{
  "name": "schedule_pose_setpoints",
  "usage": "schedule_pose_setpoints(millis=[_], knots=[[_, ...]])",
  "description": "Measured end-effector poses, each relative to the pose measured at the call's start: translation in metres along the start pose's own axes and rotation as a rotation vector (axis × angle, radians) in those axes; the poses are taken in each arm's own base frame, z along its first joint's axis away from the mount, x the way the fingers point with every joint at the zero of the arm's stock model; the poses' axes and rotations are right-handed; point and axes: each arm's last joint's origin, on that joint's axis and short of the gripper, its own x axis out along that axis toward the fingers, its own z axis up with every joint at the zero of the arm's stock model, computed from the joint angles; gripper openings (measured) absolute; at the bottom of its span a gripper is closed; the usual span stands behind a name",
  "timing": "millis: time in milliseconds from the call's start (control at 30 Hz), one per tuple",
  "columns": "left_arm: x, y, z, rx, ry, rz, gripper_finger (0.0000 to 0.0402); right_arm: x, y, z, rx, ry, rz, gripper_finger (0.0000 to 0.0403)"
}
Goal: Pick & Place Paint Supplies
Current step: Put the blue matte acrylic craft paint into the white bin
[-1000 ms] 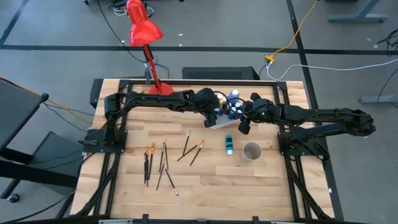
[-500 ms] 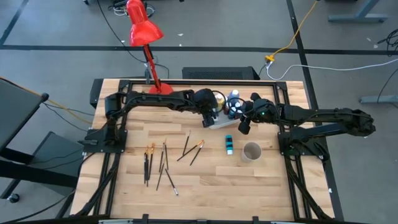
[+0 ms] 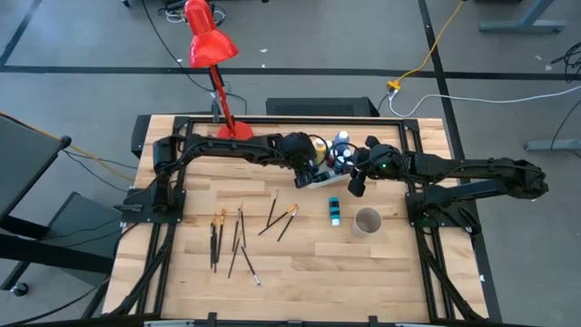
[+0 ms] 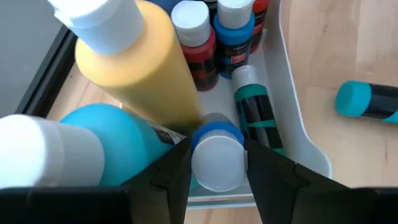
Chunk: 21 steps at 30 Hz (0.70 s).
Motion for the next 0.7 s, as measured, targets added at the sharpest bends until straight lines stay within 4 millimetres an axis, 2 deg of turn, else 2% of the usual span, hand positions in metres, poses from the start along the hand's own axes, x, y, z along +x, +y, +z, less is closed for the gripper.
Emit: schedule_pose_setpoints(millis=[267,533,700], knots=[[-0.0001,0.0013,0.0006,0.004,-0.003,0.020,0.0156,0.0000,0.0000,0.0000,0.001,0.000,0.000,0.0143],[-0.0016,-0.0023,0.0037,-0.002,-0.020,-0.038,0.0153,0.0000,0.0000,0.0000,0.006,0.000,0.000,0.0143],[-0.0093,-0.0012,0.0073,0.031,-0.039,-0.019,0.0151,0.0000,0.0000,0.0000,0.021,0.000,-0.001,0.0143]])
